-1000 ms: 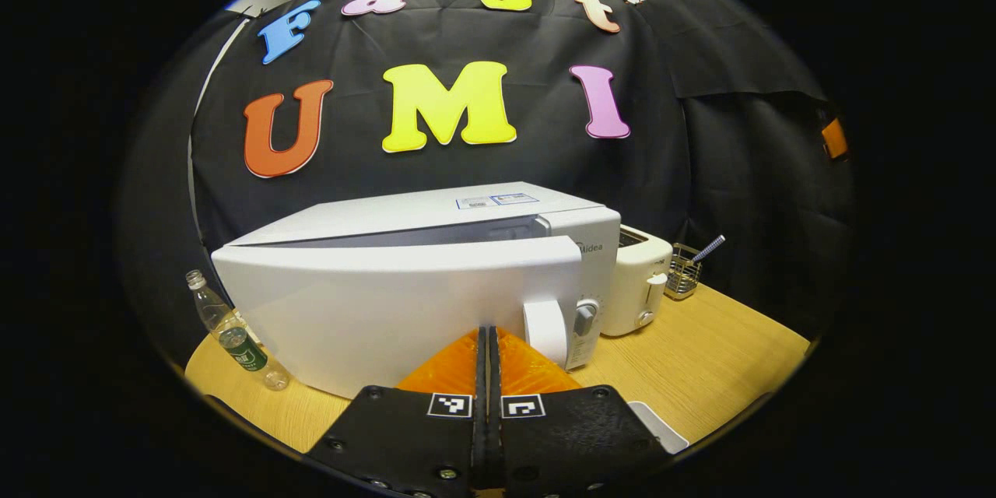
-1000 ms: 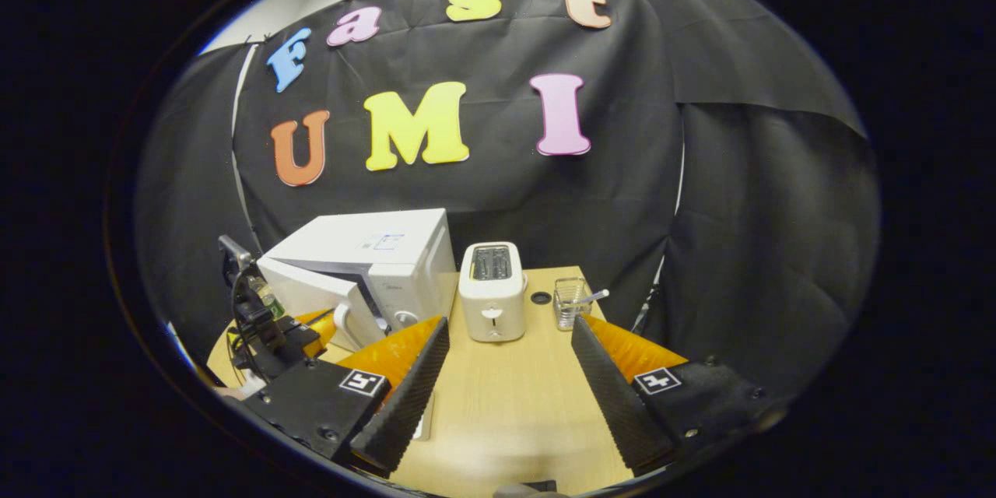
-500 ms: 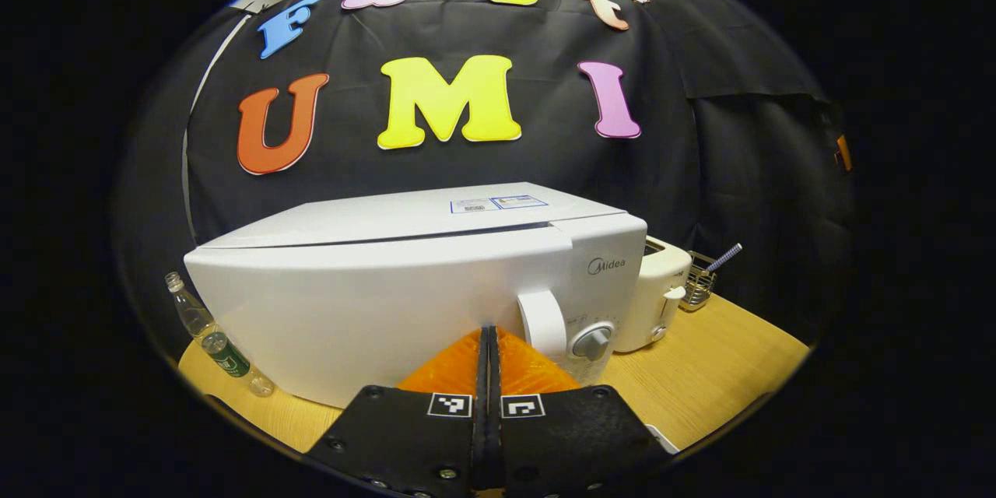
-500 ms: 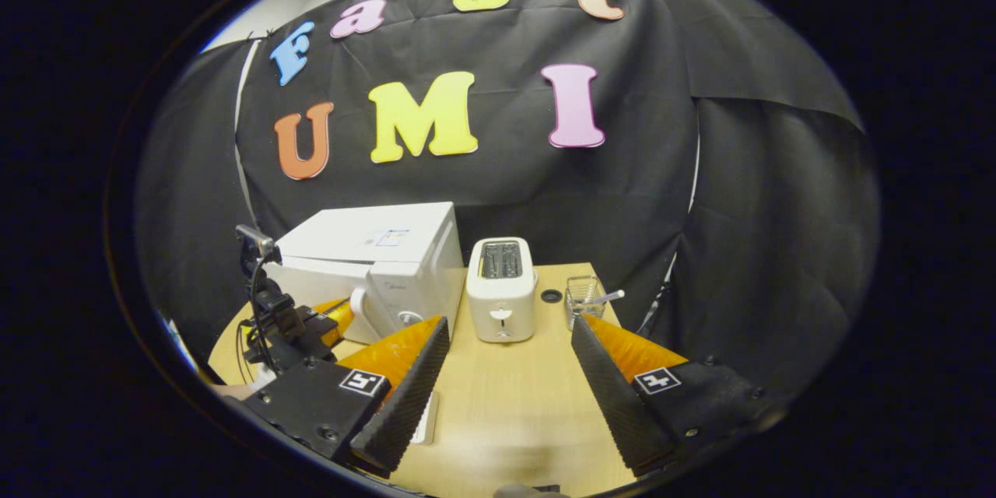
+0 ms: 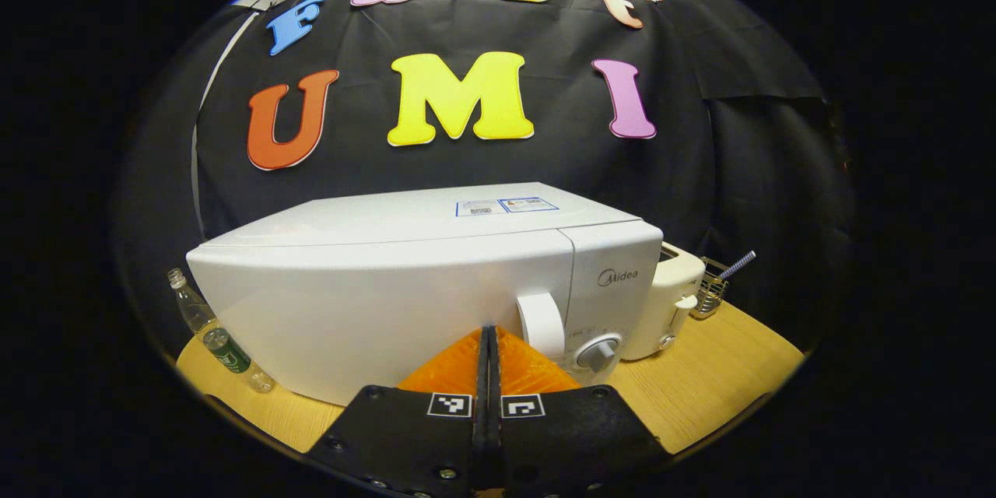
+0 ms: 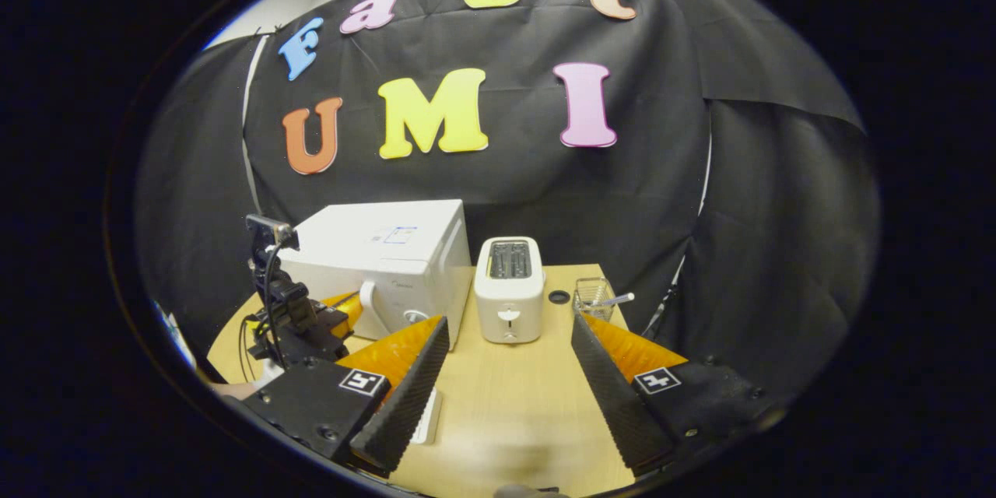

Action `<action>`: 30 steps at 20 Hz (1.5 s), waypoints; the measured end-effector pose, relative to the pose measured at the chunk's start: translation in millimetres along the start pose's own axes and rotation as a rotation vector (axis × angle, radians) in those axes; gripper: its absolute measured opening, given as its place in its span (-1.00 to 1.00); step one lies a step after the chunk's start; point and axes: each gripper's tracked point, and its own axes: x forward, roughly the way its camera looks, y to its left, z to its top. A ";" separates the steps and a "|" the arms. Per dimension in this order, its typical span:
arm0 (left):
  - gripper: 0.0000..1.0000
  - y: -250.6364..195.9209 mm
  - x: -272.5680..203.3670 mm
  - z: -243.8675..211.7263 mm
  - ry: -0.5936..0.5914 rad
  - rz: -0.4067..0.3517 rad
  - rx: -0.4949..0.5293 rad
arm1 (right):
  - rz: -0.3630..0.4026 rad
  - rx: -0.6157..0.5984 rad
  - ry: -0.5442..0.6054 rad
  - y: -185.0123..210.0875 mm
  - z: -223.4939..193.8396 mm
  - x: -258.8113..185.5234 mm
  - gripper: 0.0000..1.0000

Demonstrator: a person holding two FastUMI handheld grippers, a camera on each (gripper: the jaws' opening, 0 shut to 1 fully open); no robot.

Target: Open the microwave oven with the left hand, put the food in, and close the microwave oven.

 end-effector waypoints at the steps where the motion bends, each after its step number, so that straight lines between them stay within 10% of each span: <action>1: -1.00 1.2 -3.8 -1.6 0.004 0.002 0.005 | 0.010 -0.006 -0.001 2.8 -0.8 -0.2 1.00; 9: -0.91 16.8 -86.3 3.2 0.023 0.067 -0.003 | 0.117 -0.038 -0.041 14.4 5.6 4.8 0.82; 11: 0.87 28.0 -113.5 2.4 0.029 0.117 0.004 | 0.156 -0.048 -0.056 22.6 8.0 4.0 1.00; 30: 0.89 105.4 -346.7 134.2 -0.185 0.183 -0.053 | 0.094 -0.039 -0.232 150.3 48.6 -134.9 1.00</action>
